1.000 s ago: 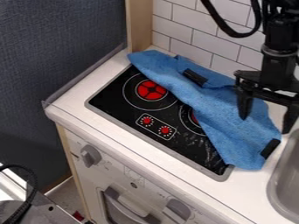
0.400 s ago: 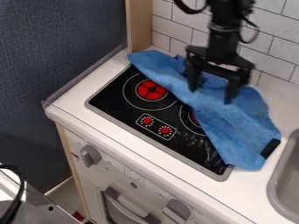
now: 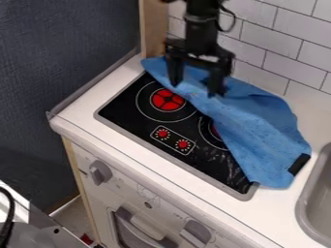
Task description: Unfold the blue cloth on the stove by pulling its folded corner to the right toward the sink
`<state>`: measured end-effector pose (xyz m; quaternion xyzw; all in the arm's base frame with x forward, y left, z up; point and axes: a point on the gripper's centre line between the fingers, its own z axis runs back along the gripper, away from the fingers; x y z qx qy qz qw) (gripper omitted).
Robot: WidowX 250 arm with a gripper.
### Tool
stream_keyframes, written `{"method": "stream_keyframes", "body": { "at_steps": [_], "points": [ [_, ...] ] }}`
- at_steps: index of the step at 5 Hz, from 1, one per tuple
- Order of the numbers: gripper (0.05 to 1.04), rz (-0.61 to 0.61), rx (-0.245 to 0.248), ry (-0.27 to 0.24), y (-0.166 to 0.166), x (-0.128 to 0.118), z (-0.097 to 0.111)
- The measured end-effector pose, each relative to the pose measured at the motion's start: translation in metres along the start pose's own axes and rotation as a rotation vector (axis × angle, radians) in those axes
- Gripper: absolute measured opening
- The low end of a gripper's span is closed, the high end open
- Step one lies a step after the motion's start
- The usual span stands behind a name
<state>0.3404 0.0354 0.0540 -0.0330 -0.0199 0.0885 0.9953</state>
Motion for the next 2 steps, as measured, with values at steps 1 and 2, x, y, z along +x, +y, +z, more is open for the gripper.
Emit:
{"method": "stream_keyframes", "body": {
  "at_steps": [1, 2],
  "points": [
    [1.000, -0.009, -0.006, 0.015, 0.006, -0.026, 0.017],
    [1.000, 0.088, 0.040, 0.012, 0.030, -0.059, 0.035]
  ]
}}
